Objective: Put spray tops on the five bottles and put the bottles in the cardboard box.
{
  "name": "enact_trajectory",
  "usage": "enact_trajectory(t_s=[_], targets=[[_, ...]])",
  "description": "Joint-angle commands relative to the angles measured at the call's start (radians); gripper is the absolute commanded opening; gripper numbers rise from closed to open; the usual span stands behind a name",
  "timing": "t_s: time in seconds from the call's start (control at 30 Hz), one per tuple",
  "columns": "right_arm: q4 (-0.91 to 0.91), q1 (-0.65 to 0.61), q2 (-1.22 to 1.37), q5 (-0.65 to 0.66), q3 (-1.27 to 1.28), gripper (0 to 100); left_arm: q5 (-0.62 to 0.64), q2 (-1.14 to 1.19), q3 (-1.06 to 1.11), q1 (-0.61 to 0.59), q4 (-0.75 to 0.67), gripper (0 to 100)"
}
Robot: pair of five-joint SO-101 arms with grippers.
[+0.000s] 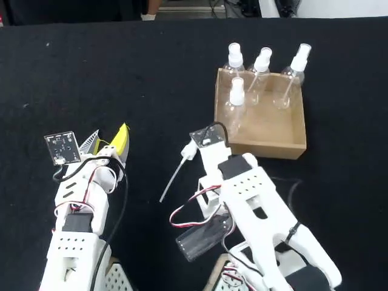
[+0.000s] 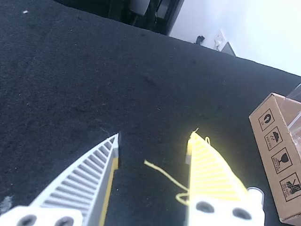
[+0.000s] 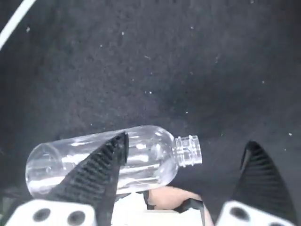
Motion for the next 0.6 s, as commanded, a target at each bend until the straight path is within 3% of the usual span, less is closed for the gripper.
enact_trajectory(t_s=[0.0, 0.1, 0.37, 0.5, 0.57], targets=[[0.028, -0.008, 0.002, 0.014, -0.116, 33.9, -0.009, -0.005, -0.005, -0.001, -0.026, 23], [0.135, -0.012, 0.002, 0.087, -0.226, 33.9, -0.009, -0.005, -0.005, -0.001, -0.026, 23], [0.358, -0.012, 0.008, 0.931, -0.364, 33.9, -0.009, -0.005, -0.007, -0.001, -0.026, 23], [0.388, -0.012, 0.004, 1.145, -0.331, 33.9, 0.005, -0.005, -0.019, -0.082, -0.025, 23], [0.384, -0.012, 0.004, 1.212, -0.305, 33.9, 0.071, -0.005, -0.035, -0.154, -0.021, 23]])
